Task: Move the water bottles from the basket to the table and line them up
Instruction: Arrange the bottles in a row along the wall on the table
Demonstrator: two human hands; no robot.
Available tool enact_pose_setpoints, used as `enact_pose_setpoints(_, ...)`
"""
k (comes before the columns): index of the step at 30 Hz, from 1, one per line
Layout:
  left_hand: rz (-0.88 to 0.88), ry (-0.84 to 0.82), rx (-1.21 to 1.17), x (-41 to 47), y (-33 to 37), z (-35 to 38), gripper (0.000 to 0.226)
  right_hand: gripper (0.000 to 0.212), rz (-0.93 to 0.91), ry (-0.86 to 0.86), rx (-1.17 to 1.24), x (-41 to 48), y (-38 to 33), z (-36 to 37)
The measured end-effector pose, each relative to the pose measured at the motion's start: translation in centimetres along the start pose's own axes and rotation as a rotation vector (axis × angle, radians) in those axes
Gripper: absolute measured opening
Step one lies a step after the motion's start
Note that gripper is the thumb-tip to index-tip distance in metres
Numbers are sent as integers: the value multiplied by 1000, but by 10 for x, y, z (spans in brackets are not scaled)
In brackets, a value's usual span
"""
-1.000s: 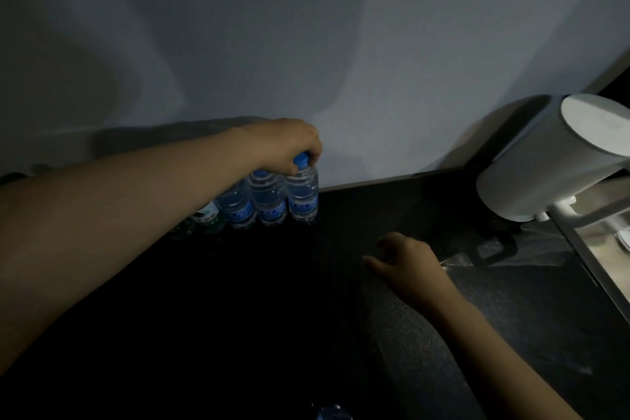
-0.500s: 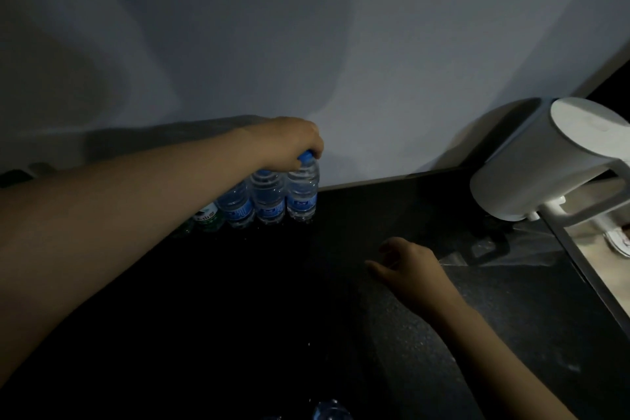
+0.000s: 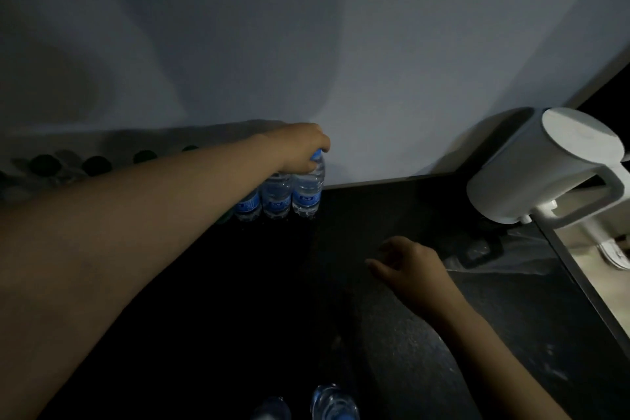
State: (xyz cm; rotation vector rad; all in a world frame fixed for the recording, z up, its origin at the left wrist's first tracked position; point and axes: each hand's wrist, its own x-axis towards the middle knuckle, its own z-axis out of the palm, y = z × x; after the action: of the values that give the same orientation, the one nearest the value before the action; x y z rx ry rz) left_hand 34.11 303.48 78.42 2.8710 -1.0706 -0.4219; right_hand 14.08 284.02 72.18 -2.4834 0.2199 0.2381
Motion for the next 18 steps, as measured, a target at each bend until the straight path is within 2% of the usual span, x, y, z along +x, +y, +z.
enact_pose_setpoints(5, -7, -23, 37, -9, 4, -3, 45, 42, 6, 12, 10, -9, -3, -3)
enact_pose_setpoints(11, -6, 47, 9, -33, 7, -10, 43, 41, -18, -2, 15, -19, -12, -4)
enact_pose_setpoints(18, 7, 84, -48, -119, 16, 4, 31, 37, -122, -41, -45, -42, -38, -4)
